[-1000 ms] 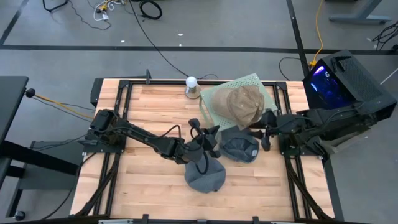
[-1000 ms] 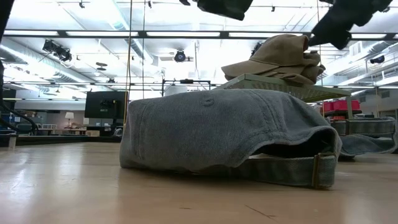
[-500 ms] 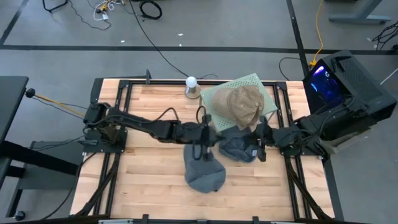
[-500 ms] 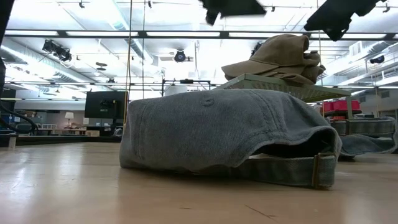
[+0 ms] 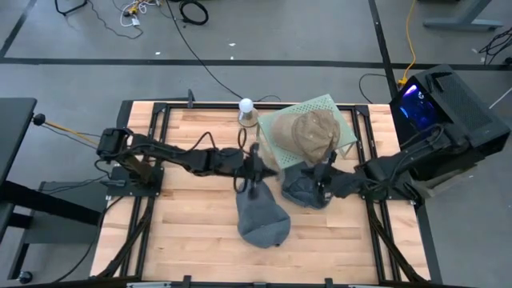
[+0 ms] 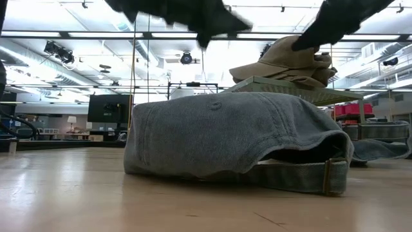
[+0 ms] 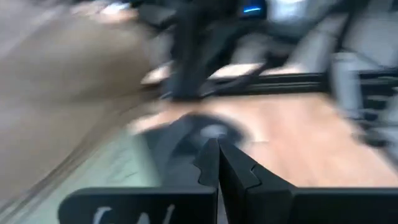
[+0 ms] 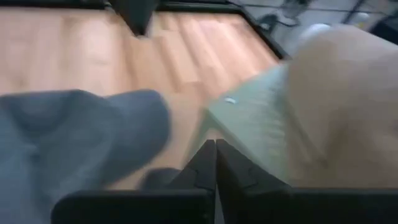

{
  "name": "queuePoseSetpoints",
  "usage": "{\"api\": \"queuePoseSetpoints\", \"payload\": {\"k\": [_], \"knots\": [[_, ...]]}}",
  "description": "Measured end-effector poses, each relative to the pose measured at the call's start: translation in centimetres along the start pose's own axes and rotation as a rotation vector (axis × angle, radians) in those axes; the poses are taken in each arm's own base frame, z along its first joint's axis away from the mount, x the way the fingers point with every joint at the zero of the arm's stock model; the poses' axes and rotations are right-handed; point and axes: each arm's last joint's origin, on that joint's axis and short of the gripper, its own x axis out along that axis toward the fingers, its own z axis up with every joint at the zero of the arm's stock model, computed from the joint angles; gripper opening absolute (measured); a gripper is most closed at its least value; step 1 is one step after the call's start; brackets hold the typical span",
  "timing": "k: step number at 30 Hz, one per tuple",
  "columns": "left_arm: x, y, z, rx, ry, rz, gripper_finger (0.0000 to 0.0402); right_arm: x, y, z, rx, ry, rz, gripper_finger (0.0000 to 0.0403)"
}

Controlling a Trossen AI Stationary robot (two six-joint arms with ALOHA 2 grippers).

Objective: Stack caps on shelf
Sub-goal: Adjust the brown caps

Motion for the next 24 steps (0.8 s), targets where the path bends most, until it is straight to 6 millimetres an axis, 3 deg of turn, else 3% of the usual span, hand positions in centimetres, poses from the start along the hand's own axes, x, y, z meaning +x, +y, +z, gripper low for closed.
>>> {"api": "queuePoseSetpoints", "payload": {"k": [4, 14, 24], "knots": [[0.0, 2.0, -1.0, -0.064, 0.023, 0.141, 0.0004, 0.7, -0.8, 0.4, 0.041, -0.005, -0.021, 0.0003], [-0.1, 5.3, -1.0, -0.180, 0.001, 0.245, 0.0004, 3.8, -2.1, 0.8, 0.067, 0.034, -0.022, 0.0005], [-0.2, 6.2, -1.1, -0.195, -0.003, 0.266, 0.0005, 6.0, -3.9, 0.6, 0.058, 0.071, -0.135, 0.0006]]}}
